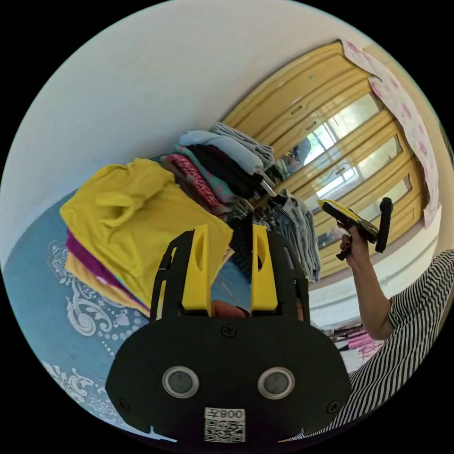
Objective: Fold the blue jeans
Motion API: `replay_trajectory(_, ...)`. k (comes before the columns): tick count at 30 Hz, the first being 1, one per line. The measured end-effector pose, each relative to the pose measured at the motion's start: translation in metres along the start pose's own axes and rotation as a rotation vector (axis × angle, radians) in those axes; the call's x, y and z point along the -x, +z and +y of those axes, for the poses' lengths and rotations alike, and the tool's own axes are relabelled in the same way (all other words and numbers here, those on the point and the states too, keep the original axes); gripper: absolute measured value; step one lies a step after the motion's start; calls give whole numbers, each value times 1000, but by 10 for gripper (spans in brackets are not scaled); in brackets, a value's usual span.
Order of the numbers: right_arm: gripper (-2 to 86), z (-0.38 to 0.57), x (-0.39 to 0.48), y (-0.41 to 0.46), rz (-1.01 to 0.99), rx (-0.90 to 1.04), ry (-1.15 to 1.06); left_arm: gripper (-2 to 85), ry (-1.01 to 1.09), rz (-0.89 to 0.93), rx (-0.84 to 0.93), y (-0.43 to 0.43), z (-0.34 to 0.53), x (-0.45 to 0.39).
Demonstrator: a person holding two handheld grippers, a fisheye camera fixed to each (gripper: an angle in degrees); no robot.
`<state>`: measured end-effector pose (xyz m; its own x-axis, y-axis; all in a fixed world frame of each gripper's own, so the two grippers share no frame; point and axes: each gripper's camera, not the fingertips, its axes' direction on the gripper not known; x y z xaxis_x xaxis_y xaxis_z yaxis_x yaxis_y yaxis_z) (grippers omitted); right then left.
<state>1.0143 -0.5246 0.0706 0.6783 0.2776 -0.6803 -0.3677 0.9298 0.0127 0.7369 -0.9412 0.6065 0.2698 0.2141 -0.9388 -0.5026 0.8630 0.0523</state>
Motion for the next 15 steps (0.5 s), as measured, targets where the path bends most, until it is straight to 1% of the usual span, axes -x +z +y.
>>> replay_trajectory(3,102,25,-15,2,58,54,-7,132,85,74,66,45,-25,-55)
replay_trajectory(5,98,40,-23,5,75,71,3,132,149,83,93,69,-43,-88)
replay_trajectory(8,85,58,-39,7,26,124,15,132,226,96,103,99,-73,-136)
replay_trajectory(9,81,65,-48,3,-7,115,34,131,246,92,101,108,-85,-153)
replay_trajectory(11,74,75,-58,-4,-8,103,32,127,275,99,110,121,-101,-177)
replay_trajectory(15,59,93,-81,-19,-29,89,25,112,335,94,178,148,-121,-228)
